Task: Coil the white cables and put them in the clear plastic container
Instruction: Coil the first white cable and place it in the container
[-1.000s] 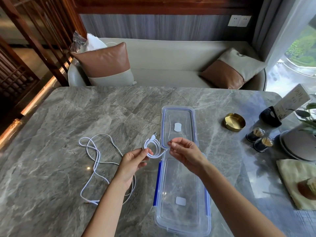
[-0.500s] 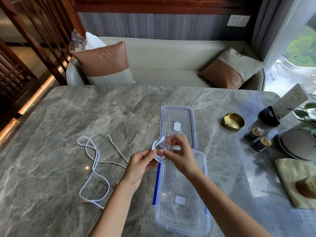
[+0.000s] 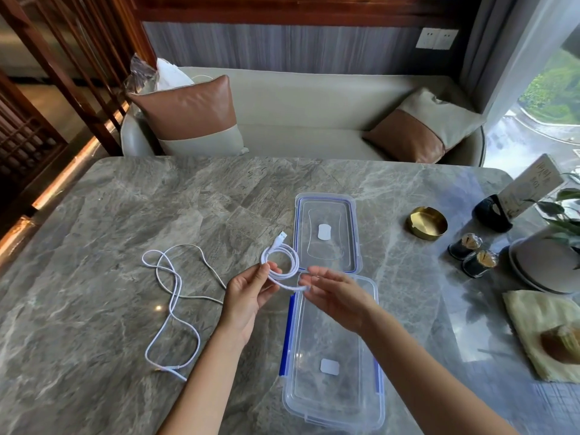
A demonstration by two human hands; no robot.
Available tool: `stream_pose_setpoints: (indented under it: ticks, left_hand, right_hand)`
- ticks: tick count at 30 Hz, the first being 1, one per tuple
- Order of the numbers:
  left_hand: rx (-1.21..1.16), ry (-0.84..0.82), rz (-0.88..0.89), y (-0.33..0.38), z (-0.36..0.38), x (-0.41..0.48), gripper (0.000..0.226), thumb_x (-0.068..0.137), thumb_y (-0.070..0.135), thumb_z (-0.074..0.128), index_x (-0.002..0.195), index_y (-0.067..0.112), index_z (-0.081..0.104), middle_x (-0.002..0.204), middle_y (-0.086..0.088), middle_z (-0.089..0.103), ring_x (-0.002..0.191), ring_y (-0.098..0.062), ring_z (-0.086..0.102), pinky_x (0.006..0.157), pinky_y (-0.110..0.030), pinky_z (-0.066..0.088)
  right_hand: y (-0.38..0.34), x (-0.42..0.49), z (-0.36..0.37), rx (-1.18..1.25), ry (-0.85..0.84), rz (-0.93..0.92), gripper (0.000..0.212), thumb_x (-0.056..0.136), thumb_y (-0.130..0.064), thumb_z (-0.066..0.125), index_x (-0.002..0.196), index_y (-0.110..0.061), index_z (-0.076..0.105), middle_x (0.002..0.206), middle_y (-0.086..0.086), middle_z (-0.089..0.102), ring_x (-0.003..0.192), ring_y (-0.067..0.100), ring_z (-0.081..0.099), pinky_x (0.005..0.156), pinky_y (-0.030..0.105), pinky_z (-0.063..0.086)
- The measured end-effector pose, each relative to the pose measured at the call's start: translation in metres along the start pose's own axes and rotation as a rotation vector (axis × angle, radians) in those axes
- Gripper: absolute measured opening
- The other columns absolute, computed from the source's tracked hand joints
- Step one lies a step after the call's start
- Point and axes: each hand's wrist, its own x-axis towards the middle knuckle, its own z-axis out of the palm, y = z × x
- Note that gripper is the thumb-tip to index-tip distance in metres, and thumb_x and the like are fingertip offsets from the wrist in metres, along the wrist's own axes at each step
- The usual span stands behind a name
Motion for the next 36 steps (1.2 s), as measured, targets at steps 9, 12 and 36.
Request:
stream_pose_setpoints:
  ticks: [9, 12, 36]
  left_hand:
    - [0.164, 0.036, 0.055, -0.007, 0.019, -0.008, 0.017, 0.087, 0.013, 0.057, 0.086, 0.017, 0.074, 0.080, 0.003, 0.076, 0.076, -0.005, 0.069, 0.066, -0.016, 0.053]
    - [0.167, 0.040, 0.082, -0.003, 0.026, -0.011, 0.020, 0.089, 0.014, 0.056, 0.083, 0.019, 0.075, 0.081, 0.003, 0.076, 0.077, -0.005, 0.068, 0.066, -0.016, 0.053]
    - [0.298, 0.050, 0.208, 0.005, 0.033, -0.006, 0.019, 0.089, 0.013, 0.057, 0.079, 0.016, 0.073, 0.070, 0.005, 0.073, 0.071, -0.003, 0.065, 0.066, -0.017, 0.053]
  right_hand:
    - [-0.003, -0.012, 0.030, -0.323, -0.037, -0.445, 0.006, 0.082, -0.004, 0.064, 0.083, -0.008, 0.067, 0.072, 0.002, 0.067, 0.063, 0.009, 0.059, 0.058, 0.016, 0.050]
    - [-0.002, -0.014, 0.039, -0.531, 0.099, -0.708, 0.006, 0.088, 0.002, 0.056, 0.093, 0.002, 0.060, 0.075, 0.006, 0.065, 0.062, 0.010, 0.057, 0.055, 0.016, 0.047]
    - [-0.010, -0.016, 0.034, -0.986, 0.135, -0.849, 0.009, 0.082, -0.013, 0.066, 0.076, -0.013, 0.060, 0.066, 0.000, 0.063, 0.063, 0.014, 0.058, 0.058, 0.025, 0.048]
